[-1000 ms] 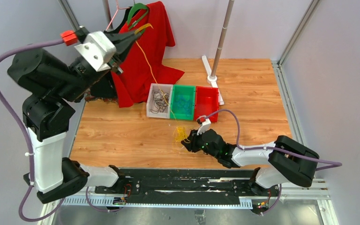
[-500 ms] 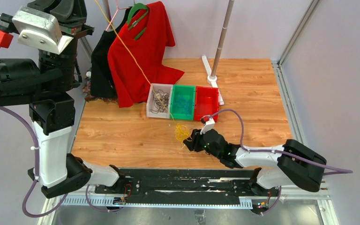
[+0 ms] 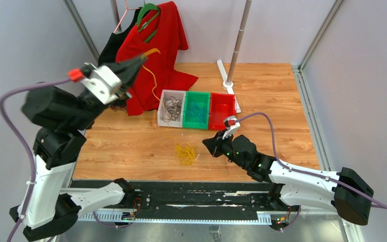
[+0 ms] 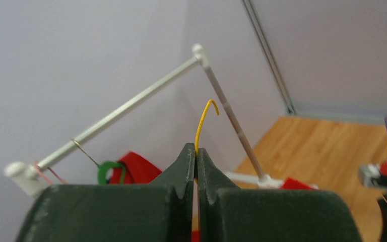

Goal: Untangle the cables

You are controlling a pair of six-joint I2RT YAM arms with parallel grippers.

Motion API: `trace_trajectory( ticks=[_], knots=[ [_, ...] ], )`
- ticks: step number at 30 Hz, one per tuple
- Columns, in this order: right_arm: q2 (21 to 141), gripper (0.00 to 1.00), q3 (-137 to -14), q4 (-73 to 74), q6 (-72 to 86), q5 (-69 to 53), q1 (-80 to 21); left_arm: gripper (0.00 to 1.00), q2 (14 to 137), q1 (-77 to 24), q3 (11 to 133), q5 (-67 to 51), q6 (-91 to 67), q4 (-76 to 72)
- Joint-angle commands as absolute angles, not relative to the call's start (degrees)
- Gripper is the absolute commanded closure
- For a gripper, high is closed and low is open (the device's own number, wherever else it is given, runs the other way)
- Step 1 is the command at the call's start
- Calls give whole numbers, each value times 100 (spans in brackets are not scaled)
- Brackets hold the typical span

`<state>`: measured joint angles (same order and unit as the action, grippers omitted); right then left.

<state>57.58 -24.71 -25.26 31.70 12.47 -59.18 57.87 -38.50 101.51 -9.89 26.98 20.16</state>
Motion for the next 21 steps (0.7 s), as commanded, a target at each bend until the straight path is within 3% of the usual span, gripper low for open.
trace_trajectory(
  ticks=[1, 2, 6, 12, 17, 21],
  knots=[
    [5702, 99, -2801, -2017, 2785, 1350, -5994, 99, 5330, -3870, 9048, -1244, 2712, 2906],
    [5715, 98, -2806, -1999, 2752, 1351, -5994, 100, 5216, -3869, 8836, -1207, 2787, 2951],
    [5930, 67, -2794, -2062, 2669, 1244, -5994, 99, 4790, -3867, 8135, -1074, 3196, 3091],
    [7044, 47, -3073, -2448, 2812, 743, -6006, 99, 4420, -3867, 7382, -758, 3874, 4054],
    [8009, 45, -3474, -2868, 2915, 683, -6128, 99, 4014, -3872, 6399, -532, 4107, 4423],
    [8512, 59, -3637, -3231, 2975, 744, -6135, 99, 3631, -3867, 5460, -356, 4455, 4625]
  ],
)
